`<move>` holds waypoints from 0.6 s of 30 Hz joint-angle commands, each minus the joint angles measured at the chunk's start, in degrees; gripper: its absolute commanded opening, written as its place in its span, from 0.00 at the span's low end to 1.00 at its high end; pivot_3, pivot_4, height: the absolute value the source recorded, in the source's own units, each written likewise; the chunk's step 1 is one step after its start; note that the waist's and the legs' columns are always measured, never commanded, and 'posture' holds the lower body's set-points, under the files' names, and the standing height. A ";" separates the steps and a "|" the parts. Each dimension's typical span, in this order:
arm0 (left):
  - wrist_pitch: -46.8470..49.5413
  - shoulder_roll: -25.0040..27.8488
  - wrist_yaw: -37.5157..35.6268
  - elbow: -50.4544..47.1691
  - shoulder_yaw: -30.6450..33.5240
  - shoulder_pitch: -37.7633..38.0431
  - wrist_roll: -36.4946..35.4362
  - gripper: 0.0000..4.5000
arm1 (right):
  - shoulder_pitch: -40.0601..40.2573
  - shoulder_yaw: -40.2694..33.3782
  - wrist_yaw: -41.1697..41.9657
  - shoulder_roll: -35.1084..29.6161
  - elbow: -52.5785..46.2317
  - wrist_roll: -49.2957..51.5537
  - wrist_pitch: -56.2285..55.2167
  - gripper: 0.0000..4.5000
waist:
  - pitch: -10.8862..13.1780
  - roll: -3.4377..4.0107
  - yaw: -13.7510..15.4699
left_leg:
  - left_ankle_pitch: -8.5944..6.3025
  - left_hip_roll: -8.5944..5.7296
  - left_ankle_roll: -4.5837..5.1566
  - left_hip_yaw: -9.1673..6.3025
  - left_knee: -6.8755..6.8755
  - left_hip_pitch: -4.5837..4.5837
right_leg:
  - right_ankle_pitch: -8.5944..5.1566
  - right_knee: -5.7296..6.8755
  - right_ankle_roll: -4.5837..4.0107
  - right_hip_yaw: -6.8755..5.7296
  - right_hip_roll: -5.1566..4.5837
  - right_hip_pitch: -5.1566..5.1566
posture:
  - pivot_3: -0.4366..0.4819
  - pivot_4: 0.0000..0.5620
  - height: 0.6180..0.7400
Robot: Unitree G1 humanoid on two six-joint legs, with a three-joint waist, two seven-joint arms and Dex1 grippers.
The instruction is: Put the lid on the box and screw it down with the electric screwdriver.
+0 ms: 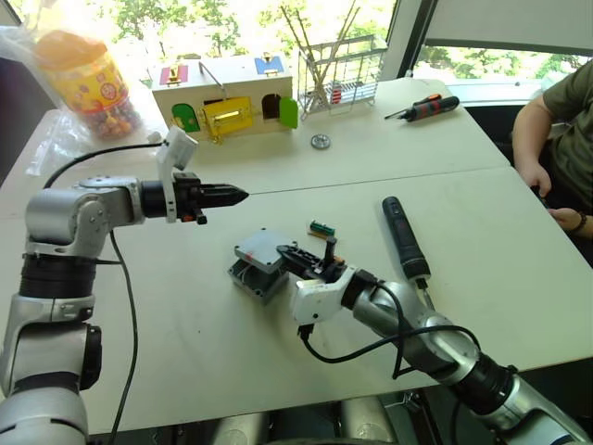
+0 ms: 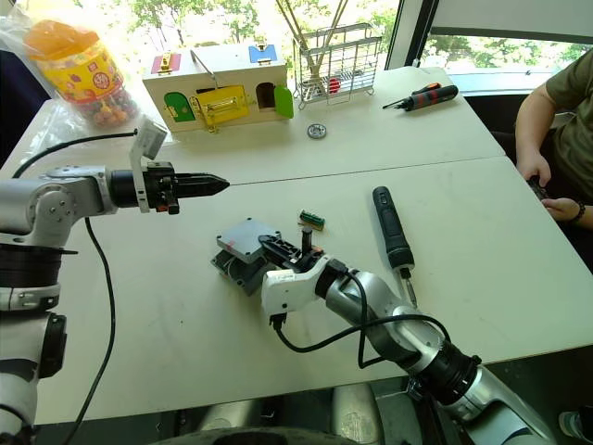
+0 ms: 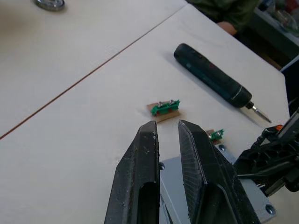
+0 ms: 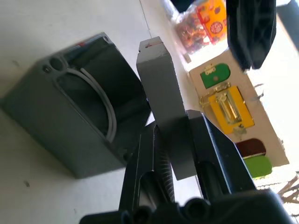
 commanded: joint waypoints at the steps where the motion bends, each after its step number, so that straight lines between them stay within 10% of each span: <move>1: -0.74 1.25 -2.44 -2.61 -1.18 0.20 0.70 0.16 | 0.44 -1.24 -1.52 2.13 -1.31 -3.39 -1.58 0.03 | 0.00 0.00 0.07 | 0.00 0.00 0.00 0.00 0.00 0.00 | 0.00 0.00 0.00 0.00 0.00 0.01 | 0.48 0.27 1.00; 18: -1.29 4.13 -6.54 -11.62 -6.59 6.81 3.26 0.16 | 5.70 -2.58 -2.06 4.33 1.53 -10.73 -4.90 0.03 | 0.00 0.00 0.81 | 0.00 0.04 0.00 0.00 0.00 0.02 | 0.00 -0.01 -0.01 0.06 0.07 0.04 | 0.48 0.27 1.00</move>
